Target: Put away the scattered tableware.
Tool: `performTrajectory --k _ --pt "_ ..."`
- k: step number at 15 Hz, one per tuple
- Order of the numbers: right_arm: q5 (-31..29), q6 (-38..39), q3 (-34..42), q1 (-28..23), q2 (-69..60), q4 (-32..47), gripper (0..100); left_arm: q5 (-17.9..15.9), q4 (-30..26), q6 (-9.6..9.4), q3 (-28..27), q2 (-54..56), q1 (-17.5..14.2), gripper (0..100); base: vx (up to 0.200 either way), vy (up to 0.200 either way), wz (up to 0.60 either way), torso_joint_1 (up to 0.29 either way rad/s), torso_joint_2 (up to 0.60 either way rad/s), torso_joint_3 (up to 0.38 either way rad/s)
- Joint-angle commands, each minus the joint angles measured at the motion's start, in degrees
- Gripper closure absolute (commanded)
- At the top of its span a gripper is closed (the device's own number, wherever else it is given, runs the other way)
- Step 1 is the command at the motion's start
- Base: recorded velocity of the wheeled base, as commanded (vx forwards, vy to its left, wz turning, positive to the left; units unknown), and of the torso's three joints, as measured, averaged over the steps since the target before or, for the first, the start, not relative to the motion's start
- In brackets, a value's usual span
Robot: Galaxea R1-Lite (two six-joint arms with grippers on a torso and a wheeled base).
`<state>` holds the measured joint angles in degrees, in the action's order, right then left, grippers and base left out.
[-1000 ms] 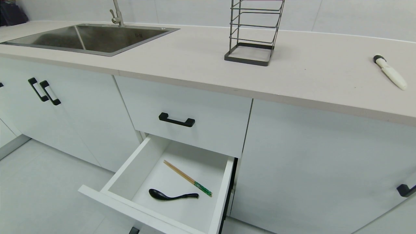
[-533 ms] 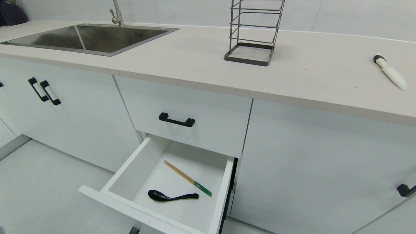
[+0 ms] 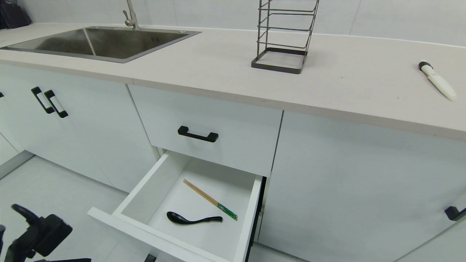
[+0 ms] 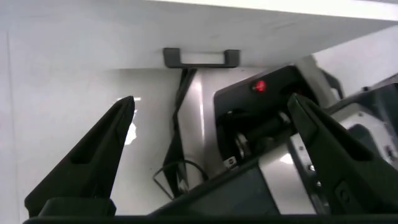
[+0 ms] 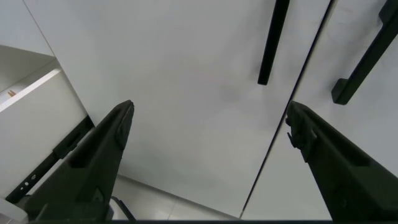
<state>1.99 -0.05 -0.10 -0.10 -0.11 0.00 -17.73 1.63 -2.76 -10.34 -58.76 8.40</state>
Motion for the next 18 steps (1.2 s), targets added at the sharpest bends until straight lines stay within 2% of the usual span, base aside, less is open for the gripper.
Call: performTrajectory --k 1,4,5,7,9,14,18 --pt "0.0 0.0 0.0 0.0 0.1 0.0 0 1.3 2.1 -0.06 -0.4 -7.1 0.0 0 0.0 0.0 0.0 0.0 0.0 0.0" --pt "0.0 0.0 0.0 0.0 0.1 0.0 0 1.5 4.1 -0.06 -0.6 -10.0 0.0 0 0.0 0.0 0.0 0.0 0.0 0.0" --pt "0.0 0.0 0.0 0.0 0.1 0.0 0 3.6 7.0 0.12 -1.4 -13.4 0.0 0 0.0 0.0 0.0 0.0 0.0 0.0" --pt "0.0 0.0 0.0 0.0 0.1 0.0 0 3.9 9.8 0.21 -1.8 -16.9 1.1 0 0.0 0.0 0.0 0.0 0.0 0.0" --pt "0.0 0.0 0.0 0.0 0.1 0.0 0 3.8 10.6 0.47 -1.9 -17.8 2.9 0 0.0 0.0 0.0 0.0 0.0 0.0" --pt "0.0 0.0 0.0 0.0 0.1 0.0 0 5.2 12.4 0.47 -3.2 -21.0 4.6 0 0.0 0.0 0.0 0.0 0.0 0.0" --pt "0.0 0.0 0.0 0.0 0.1 0.0 0 6.7 12.8 0.73 -5.7 -23.4 4.7 0 0.0 0.0 0.0 0.0 0.0 0.0"
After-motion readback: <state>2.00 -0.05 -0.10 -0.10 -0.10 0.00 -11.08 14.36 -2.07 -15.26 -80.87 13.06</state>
